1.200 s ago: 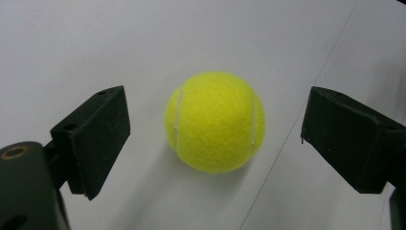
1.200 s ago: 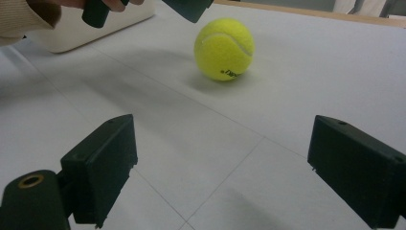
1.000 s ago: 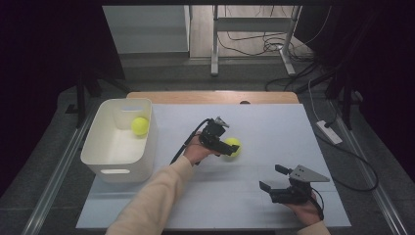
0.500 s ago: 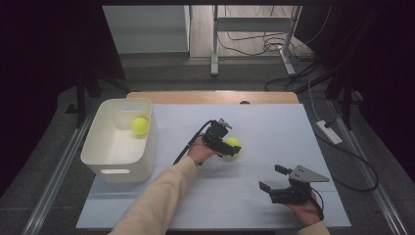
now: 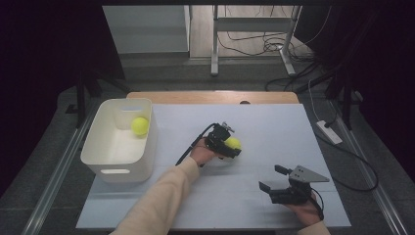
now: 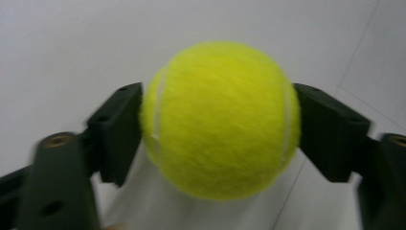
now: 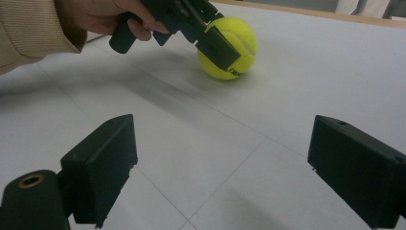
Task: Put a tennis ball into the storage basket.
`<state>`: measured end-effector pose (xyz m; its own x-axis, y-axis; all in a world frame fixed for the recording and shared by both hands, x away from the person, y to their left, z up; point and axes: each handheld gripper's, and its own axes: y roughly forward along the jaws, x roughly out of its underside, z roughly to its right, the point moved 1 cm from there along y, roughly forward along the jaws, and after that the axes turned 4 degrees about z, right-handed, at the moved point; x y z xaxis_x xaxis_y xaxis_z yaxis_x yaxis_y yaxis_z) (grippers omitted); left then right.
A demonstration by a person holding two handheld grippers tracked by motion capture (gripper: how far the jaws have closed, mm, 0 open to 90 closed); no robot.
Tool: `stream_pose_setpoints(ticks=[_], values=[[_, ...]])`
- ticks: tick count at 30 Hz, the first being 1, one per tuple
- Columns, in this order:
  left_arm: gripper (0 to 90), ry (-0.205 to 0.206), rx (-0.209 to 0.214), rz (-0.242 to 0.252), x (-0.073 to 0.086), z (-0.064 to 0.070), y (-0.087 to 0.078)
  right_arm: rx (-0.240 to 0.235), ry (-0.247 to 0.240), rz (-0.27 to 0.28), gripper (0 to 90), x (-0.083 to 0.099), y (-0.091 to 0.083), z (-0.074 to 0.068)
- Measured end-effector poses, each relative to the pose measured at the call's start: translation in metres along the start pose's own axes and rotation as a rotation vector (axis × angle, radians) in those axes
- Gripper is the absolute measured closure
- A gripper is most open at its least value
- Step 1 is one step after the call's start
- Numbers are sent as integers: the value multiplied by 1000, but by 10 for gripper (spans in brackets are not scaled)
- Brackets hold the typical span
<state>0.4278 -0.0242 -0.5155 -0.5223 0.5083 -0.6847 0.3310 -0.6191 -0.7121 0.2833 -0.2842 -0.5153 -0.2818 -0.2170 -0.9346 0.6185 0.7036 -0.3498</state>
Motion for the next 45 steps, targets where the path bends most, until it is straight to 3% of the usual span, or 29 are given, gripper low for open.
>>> stream_pose_setpoints(ticks=[7,15,36,45], values=[[266,14,-22,-2,-1,3,-3,0,0,0,99,0,0,0],[267,5,-12,44,-5,5,-15,1,0,-1,99,0,0,0],[266,4,-7,92,-8,7,-37,3,-5,1,99,0,0,0],[266,-11,-8,137,-11,7,-48,2,-5,4,99,0,-1,0]])
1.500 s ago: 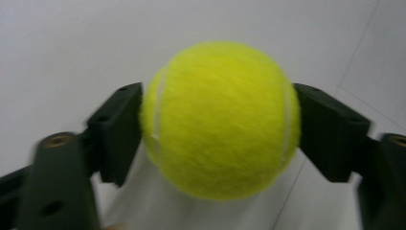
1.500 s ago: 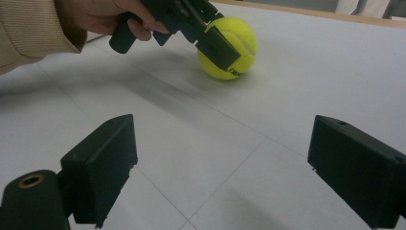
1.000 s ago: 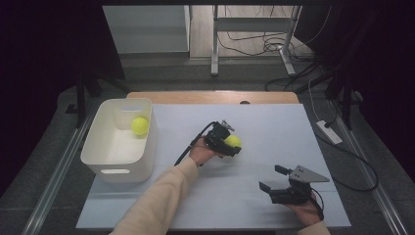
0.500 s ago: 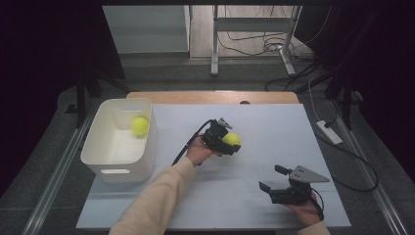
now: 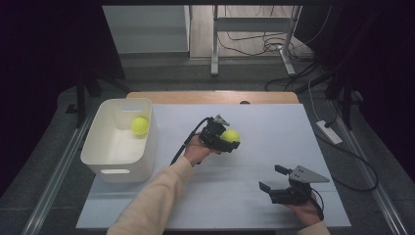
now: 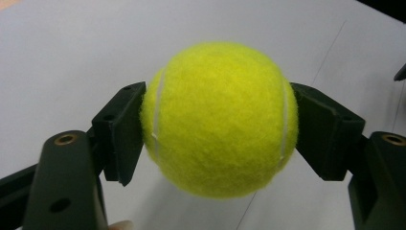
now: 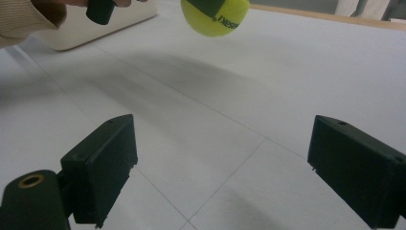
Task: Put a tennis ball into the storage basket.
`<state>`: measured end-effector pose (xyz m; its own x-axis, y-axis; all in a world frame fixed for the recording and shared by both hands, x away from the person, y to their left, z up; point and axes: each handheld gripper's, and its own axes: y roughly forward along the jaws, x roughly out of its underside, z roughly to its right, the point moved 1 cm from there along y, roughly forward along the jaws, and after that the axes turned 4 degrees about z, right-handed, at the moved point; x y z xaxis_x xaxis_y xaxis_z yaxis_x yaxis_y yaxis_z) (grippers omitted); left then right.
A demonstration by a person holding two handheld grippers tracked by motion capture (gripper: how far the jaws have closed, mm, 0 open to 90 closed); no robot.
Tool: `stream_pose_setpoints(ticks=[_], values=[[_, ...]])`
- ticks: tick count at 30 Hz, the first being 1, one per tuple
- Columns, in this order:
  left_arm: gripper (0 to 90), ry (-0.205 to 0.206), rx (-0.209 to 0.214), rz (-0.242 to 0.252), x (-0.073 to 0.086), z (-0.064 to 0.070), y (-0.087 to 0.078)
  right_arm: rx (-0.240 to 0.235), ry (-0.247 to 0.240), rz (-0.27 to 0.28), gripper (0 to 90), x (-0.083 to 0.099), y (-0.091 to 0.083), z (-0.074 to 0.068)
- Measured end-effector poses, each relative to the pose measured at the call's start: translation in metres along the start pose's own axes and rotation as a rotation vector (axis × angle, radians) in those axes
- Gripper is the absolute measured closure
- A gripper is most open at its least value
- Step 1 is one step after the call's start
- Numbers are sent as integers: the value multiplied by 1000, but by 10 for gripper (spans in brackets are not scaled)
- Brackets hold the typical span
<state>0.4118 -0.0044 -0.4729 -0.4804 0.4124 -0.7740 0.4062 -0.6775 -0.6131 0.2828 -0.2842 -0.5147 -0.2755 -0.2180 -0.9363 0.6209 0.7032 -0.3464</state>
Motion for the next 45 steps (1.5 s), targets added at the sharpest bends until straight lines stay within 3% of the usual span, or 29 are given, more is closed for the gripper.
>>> stream_pose_setpoints(ticks=[7,12,31,36,45], values=[[266,2,-5,36,-3,2,-11,2,-2,1,99,0,0,0],[265,-22,-2,69,-4,3,-18,5,-1,4,100,0,-1,0],[265,-14,-26,129,-5,4,-47,1,3,8,100,-1,-1,-1],[265,-28,2,152,-7,4,-56,5,5,11,100,-1,-1,0],[265,-12,-23,186,-8,5,-74,4,-2,8,100,-1,-1,-1]])
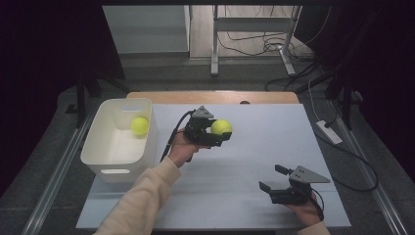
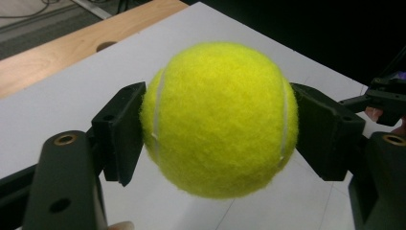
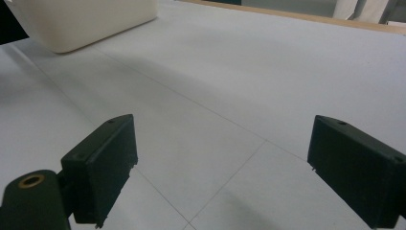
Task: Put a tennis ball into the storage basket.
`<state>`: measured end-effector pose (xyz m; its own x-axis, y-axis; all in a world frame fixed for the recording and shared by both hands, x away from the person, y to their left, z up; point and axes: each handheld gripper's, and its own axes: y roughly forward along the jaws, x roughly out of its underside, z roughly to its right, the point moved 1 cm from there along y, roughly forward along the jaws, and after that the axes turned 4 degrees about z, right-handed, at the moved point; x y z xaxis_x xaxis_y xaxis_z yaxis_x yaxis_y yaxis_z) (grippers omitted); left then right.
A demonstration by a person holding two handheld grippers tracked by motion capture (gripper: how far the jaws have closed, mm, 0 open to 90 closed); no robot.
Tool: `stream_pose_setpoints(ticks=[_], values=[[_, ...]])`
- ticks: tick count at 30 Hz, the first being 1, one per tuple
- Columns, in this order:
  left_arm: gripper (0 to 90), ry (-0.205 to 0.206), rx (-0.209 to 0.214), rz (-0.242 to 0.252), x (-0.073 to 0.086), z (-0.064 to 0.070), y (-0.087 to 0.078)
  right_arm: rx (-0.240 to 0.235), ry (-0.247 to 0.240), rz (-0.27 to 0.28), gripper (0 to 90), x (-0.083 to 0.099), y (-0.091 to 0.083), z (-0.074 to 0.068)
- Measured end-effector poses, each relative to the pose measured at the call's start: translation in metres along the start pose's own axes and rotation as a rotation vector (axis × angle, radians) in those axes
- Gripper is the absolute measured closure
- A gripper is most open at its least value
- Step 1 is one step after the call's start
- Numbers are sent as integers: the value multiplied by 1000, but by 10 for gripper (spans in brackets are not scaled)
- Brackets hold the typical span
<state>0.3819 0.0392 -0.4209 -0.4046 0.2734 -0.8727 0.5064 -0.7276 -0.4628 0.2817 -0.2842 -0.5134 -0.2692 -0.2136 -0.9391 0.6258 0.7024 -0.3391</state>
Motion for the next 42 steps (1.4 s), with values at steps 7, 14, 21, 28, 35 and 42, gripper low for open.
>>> stream_pose_setpoints(ticks=[7,14,21,28,35,42], values=[[265,2,0,21,-3,0,-11,0,-1,-1,100,0,0,0],[265,-2,-10,38,-5,-2,-19,-1,-2,-4,100,0,0,0],[265,-1,-14,51,-7,-3,-25,0,-4,-5,100,0,0,0],[265,0,-31,60,-8,-4,-32,0,-3,-6,99,0,0,-1],[265,-3,-38,75,-10,-6,-42,2,-5,-6,100,0,1,-1],[265,-8,-51,92,-11,-10,-52,5,-5,-5,100,0,0,-1]])
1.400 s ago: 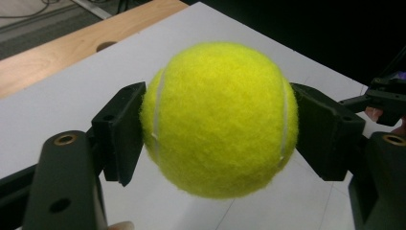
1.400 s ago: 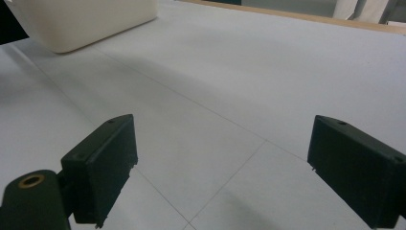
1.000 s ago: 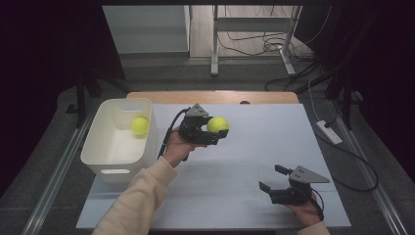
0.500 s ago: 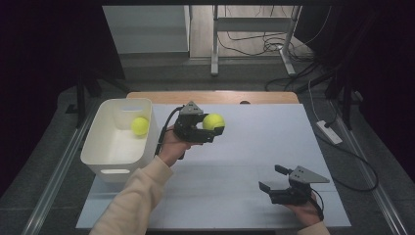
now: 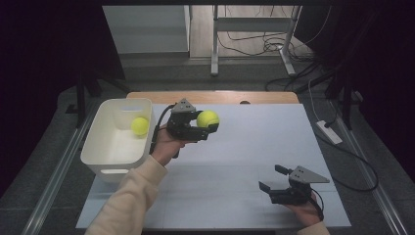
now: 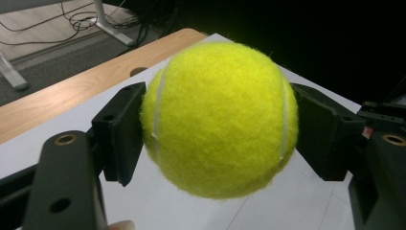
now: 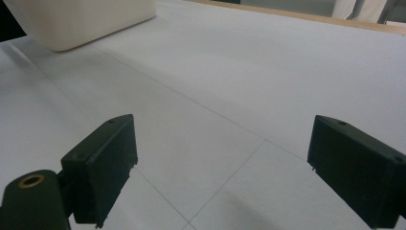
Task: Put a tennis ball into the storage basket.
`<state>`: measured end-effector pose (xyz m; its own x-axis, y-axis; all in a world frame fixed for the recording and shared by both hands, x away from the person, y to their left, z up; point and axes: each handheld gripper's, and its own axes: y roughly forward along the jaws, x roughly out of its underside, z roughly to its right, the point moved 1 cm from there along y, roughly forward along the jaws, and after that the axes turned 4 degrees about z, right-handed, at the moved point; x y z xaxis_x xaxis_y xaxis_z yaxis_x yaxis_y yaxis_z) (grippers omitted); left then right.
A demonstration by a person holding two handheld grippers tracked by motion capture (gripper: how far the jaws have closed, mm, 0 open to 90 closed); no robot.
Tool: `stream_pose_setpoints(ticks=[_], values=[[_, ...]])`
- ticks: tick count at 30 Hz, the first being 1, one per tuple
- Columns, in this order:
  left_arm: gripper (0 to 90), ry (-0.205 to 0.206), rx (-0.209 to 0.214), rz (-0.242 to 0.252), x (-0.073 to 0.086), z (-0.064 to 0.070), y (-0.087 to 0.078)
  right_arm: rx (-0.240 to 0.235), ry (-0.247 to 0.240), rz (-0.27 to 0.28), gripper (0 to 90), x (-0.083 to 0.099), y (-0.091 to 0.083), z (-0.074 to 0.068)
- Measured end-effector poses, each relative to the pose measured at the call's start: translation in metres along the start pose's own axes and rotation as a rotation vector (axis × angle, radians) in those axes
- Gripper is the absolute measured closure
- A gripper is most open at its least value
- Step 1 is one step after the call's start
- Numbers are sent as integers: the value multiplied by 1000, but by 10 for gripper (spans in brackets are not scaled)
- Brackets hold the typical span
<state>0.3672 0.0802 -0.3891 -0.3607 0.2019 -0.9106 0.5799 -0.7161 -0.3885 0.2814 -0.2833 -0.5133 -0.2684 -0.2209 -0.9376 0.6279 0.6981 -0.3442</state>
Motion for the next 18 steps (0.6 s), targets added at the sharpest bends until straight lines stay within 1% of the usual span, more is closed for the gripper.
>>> stream_pose_setpoints(ticks=[2,5,8,15,17,18], values=[[265,-3,1,3,0,-1,-3,1,0,0,100,0,0,0],[265,-1,-16,14,-1,-1,-9,3,1,1,100,0,0,0],[265,-2,-20,23,-2,-3,-15,3,1,2,100,0,0,0],[265,2,-41,28,-3,-7,-25,2,1,4,100,-1,0,-1],[265,17,-68,23,-3,-8,-29,1,1,6,100,-1,0,-1],[265,18,-76,23,-2,-10,-32,1,1,6,100,-1,0,-1]])
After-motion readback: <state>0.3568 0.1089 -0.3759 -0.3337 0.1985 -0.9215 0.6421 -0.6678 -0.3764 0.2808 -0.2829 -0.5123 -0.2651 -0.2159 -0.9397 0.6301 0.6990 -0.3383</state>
